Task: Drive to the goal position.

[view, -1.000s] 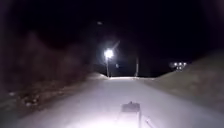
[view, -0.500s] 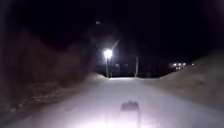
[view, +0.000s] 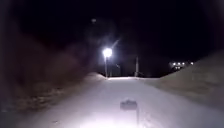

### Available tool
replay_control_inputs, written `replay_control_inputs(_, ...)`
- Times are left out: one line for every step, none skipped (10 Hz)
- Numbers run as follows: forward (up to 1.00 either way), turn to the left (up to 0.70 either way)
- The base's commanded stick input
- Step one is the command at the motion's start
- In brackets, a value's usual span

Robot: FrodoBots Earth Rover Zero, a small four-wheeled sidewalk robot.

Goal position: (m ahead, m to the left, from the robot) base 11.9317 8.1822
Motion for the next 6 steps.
replay_control_inputs(0.70,0.00)
replay_control_inputs(0.70,0.00)
replay_control_inputs(0.70,0.00)
replay_control_inputs(0.70,0.00)
replay_control_inputs(0.70,0.00)
replay_control_inputs(0.70,0.00)
